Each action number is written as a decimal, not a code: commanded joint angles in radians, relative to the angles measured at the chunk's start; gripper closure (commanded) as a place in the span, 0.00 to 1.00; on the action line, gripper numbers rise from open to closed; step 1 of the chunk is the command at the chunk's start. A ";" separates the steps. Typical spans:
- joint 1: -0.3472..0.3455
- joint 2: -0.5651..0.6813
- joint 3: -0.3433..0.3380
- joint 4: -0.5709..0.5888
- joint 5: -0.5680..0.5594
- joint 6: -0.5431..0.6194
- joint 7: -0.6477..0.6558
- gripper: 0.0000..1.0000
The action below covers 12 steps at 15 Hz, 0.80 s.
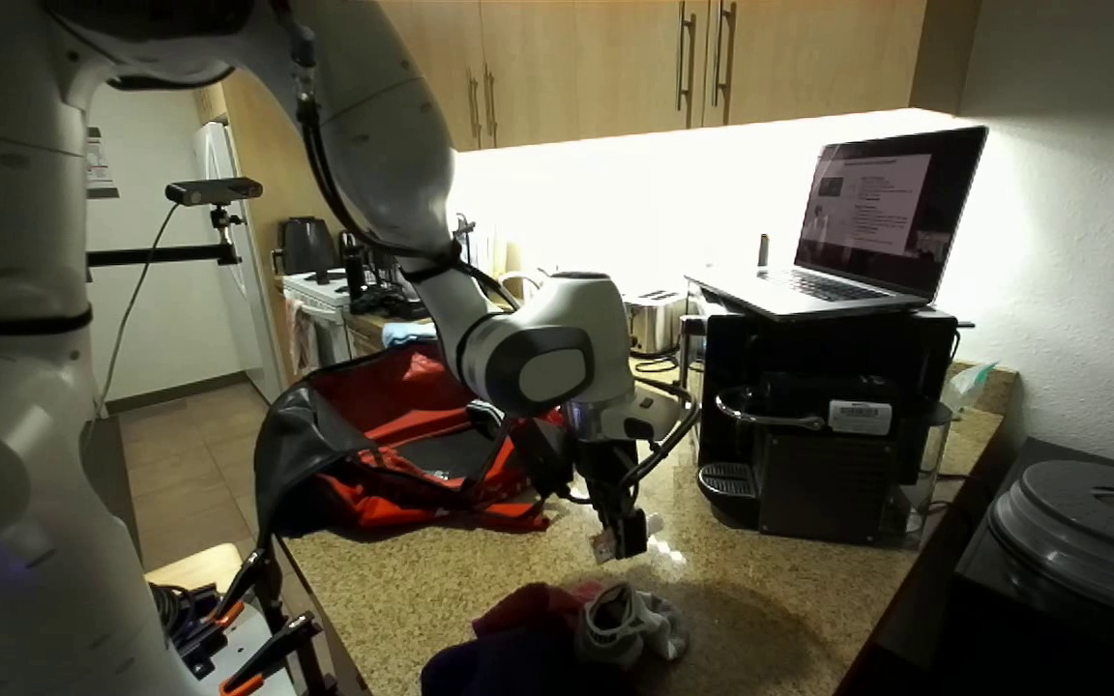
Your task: Pick up the bottle from the bag and put it on the table
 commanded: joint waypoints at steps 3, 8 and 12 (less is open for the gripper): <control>0.008 0.043 -0.032 0.024 0.004 0.042 -0.028 0.88; 0.008 0.043 -0.022 0.016 0.022 0.050 -0.033 0.42; 0.014 0.035 -0.019 0.004 0.022 0.058 -0.029 0.17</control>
